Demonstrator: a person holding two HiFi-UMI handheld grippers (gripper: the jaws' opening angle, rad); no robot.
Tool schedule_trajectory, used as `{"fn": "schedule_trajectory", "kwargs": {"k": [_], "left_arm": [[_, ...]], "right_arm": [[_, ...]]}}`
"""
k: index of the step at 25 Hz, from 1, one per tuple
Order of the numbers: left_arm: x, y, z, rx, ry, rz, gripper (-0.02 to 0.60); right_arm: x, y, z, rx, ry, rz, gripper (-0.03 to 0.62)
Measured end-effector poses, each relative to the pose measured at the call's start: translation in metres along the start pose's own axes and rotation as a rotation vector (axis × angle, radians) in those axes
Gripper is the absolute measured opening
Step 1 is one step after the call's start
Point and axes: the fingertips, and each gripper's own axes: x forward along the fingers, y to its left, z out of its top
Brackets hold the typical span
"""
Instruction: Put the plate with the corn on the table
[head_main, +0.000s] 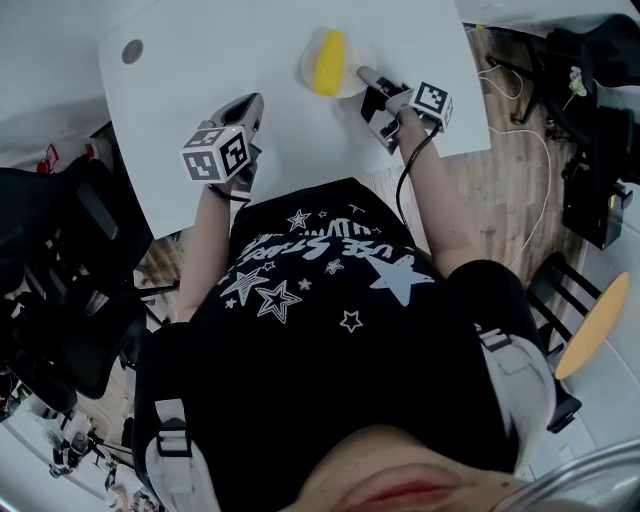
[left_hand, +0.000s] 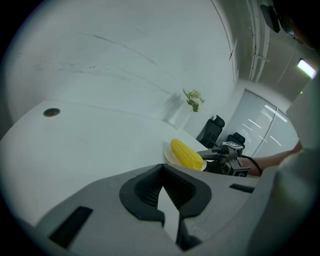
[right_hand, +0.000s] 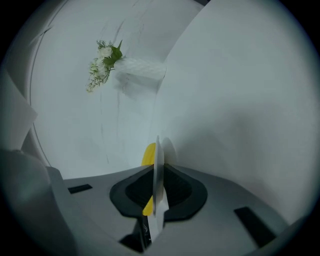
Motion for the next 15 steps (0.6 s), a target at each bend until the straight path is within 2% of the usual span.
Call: {"fn": "schedule_trajectory", "kwargs": {"k": [6,12,15], "left_arm": [[0.002,0.002,-0.001,-0.002,0.009,-0.002,0.006],[0.004,0.002,-0.001,0.0,0.011,-0.001,0.006],[0.006,0.001,-0.001,0.005,0.012,0.001,0.006]], "right_arm": [[0.001,-0.001,0.004,-0.029,-0.02,-0.06,0.032],[0.004,-0.003,0.009,-0.117,-0.002,-0.211,0.023],[0.004,-0.004,0.012,-0.12,-0.009,-0.24,0.023]]}}
